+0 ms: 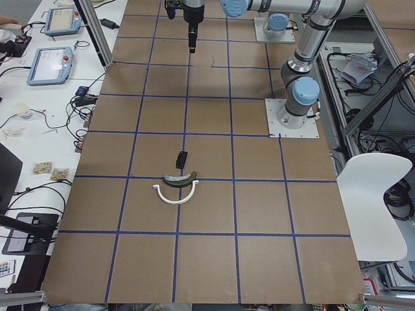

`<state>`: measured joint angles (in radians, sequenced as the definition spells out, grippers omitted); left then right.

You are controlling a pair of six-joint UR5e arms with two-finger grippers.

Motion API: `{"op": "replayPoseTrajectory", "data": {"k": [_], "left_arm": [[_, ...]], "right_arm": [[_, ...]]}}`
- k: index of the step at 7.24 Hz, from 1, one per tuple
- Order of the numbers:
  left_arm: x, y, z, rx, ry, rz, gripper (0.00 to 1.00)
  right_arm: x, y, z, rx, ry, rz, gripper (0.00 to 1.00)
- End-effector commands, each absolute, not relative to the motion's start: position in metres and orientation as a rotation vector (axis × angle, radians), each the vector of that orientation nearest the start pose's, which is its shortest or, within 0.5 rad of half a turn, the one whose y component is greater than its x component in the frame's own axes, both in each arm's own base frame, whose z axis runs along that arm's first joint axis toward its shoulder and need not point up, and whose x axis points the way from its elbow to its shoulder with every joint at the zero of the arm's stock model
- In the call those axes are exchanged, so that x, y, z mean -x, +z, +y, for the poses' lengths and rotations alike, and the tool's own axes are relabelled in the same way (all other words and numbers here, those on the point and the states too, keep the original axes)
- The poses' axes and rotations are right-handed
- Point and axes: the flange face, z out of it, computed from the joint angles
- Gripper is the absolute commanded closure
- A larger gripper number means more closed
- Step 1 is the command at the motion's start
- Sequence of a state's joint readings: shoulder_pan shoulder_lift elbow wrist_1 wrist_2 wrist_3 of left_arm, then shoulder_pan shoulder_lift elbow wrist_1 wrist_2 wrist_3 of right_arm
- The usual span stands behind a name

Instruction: Place bearing gear from tray to pile

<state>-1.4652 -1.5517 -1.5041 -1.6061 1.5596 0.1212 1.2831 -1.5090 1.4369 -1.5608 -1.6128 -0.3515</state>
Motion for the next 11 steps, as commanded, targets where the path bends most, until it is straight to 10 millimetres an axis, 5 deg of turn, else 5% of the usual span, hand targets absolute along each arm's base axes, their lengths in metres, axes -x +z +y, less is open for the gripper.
{"op": "replayPoseTrajectory", "data": {"k": [1,3,5,9,11], "left_arm": [[0.082,0.527,-0.499,-0.025,-0.081,3.145,0.00],[0.082,0.527,-0.499,-0.025,-0.081,3.145,0.00],[0.082,0.527,-0.499,-0.025,-0.081,3.145,0.00],[0.082,0.525,-0.498,-0.024,-0.078,3.144,0.00],[0.082,0.525,-0.497,-0.027,-0.078,3.144,0.00]], "right_arm": [[0.154,0.486,-0.546,0.183,0.081,3.227,0.00],[0.267,0.433,-0.561,0.329,0.097,3.197,0.00],[0.370,0.351,-0.560,0.424,0.121,3.151,0.04],[0.461,0.249,-0.540,0.508,0.069,3.107,0.04],[0.473,0.217,-0.535,0.510,0.103,3.080,0.08]]}}
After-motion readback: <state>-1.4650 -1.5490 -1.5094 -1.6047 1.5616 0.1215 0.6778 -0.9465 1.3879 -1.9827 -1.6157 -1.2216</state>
